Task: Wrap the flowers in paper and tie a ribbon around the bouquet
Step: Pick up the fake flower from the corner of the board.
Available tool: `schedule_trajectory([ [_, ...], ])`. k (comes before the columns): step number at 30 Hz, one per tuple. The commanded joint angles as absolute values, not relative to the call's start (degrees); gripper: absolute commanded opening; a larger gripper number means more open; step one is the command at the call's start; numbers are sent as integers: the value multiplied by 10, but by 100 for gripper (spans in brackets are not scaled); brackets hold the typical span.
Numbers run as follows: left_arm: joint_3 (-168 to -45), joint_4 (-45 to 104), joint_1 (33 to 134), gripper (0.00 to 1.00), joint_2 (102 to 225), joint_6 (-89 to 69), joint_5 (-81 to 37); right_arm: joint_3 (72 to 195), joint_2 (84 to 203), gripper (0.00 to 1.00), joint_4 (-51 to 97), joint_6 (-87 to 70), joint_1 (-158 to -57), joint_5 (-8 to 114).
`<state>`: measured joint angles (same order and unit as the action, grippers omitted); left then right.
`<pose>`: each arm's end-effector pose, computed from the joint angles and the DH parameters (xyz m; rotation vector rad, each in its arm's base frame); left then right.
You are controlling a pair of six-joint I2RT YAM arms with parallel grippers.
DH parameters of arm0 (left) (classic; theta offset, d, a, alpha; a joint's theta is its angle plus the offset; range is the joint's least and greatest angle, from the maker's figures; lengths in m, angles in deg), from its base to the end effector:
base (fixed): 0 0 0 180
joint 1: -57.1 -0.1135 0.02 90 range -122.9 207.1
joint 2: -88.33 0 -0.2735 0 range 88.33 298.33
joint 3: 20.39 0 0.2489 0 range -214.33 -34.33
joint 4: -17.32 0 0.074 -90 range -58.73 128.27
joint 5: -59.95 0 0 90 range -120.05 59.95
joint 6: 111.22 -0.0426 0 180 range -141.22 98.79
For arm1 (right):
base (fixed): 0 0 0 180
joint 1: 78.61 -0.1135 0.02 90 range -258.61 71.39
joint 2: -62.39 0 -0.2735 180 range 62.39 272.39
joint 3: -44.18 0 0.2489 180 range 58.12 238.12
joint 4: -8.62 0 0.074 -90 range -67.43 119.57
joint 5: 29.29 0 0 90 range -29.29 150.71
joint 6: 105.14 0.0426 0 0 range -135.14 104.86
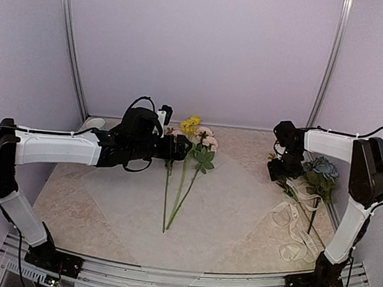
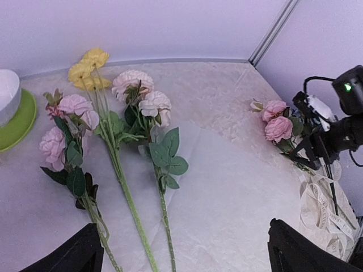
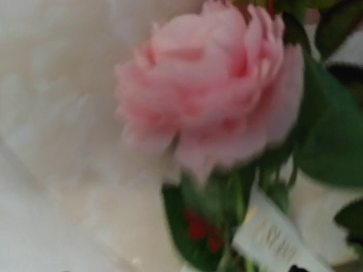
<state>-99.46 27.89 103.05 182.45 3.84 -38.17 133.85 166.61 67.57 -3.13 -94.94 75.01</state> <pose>0.2718 -0.2724 0.2714 0.2845 2.0535 -0.6375 0.3492 0.0914 0.2056 -0.0545 2.7927 -0.2405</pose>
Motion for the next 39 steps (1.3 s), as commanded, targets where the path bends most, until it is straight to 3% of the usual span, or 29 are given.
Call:
schedule_trajectory([
  [1,-965,261,1039,99,1792,-18,-428,1396,1736,80,677,-62,-922,802],
  [6,-952,260,1038,99,1777,-24,-435,1433,1784,71,644,-114,-908,789],
  [11,-960,270,1038,99,1778,-27,-435,1472,1830,55,624,-151,-907,777],
  [17,-959,276,1039,99,1774,-28,-435,1472,1831,14,583,-185,-907,704],
  [21,-960,273,1039,99,1774,-33,-432,1464,1795,2,551,-194,-908,680],
  [34,-962,264,1046,99,1768,-45,-427,1407,1505,0,434,-182,-908,737],
  [39,-946,224,1057,99,1754,-77,-423,1340,1336,0,286,-186,-912,656],
])
